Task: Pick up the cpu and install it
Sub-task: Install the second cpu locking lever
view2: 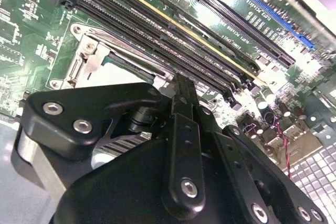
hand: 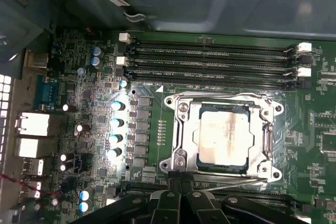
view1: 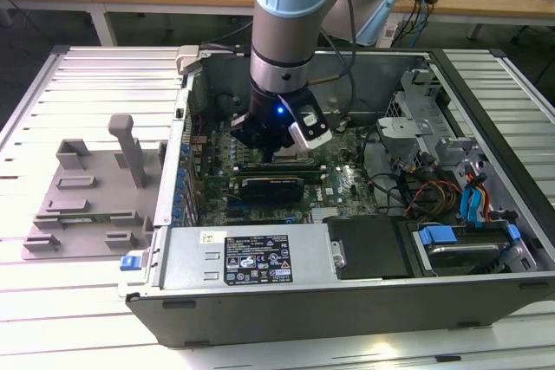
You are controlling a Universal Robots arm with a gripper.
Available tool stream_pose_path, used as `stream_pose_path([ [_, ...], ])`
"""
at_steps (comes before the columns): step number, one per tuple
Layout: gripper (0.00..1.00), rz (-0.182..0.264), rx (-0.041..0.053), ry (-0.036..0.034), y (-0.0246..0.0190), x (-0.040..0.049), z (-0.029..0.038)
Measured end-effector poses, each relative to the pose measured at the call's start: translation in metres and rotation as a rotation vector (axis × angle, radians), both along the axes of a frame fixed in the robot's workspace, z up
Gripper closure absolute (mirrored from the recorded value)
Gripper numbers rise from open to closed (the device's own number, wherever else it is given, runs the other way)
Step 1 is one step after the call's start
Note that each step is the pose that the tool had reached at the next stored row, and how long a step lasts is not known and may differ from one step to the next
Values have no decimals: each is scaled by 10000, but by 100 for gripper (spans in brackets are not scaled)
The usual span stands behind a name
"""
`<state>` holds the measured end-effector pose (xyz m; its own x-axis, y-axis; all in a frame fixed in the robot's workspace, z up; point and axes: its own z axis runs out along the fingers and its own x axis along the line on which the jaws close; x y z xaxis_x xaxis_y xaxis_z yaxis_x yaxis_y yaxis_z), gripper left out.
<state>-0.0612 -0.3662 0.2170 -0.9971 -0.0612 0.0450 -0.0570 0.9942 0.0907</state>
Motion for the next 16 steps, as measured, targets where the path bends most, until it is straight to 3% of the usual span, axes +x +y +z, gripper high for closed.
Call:
stream_pose_path([
  [4,89,0,-12,13,-53,5,8],
  [9,89,0,-7,13,-88,5,7],
  [10,89,0,54,13,-89,1,4],
  [11,89,0,328,12,-98,-9,-1],
  [12,89,1,387,11,-109,-11,-4],
  [14,89,0,430,11,-182,-11,-11],
  [15,89,0,576,11,-198,-12,-11],
  [16,89,1,823,11,-208,-11,-11],
])
